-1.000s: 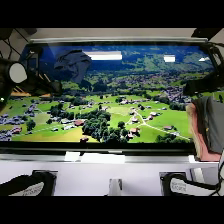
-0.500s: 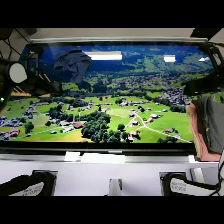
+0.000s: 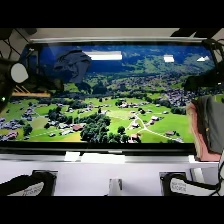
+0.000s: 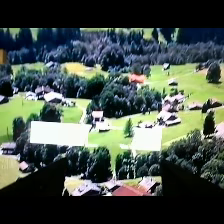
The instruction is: Fold the shirts.
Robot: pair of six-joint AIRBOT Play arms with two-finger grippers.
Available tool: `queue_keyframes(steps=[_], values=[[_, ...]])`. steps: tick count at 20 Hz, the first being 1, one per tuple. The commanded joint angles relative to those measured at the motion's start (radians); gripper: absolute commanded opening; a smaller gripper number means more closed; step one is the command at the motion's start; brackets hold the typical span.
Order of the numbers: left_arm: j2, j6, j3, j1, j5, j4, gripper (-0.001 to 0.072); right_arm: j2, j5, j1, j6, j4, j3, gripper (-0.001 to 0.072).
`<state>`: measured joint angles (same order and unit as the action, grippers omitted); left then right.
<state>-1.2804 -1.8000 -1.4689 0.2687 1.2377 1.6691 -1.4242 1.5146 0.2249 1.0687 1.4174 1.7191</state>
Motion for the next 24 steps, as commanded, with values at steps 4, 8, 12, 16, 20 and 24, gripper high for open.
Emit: queue_keyframes(steps=[4,8,12,16,20,24], values=[[-0.154,-0.040,-0.055,-0.049,-0.463,-0.039,0.0579,0.000,-0.100,-0.001,0.092,-0.075,0.001,0.0673],[-0.543,-0.026,-0.397,-0.260,-0.293,-0.325,0.0617,-0.005,-0.101,-0.001,0.040,-0.219,0.001,0.0672],[-0.822,0.090,-0.577,-0.383,-0.241,-0.711,0.0618,-0.016,-0.103,-0.001,0.011,-0.319,0.001,0.0672],[-0.919,0.109,-0.577,-0.372,-0.295,-0.736,0.0619,-0.030,-0.103,-0.001,0.008,-0.325,0.001,0.0672],[-0.942,0.109,-0.575,-0.336,-0.395,-0.739,0.0619,-0.032,-0.099,-0.001,0.001,-0.351,0.001,0.0672],[-0.947,0.110,-0.575,-0.304,-0.484,-0.739,0.0619,-0.032,-0.099,-0.001,0.001,-0.365,0.001,0.0672]])
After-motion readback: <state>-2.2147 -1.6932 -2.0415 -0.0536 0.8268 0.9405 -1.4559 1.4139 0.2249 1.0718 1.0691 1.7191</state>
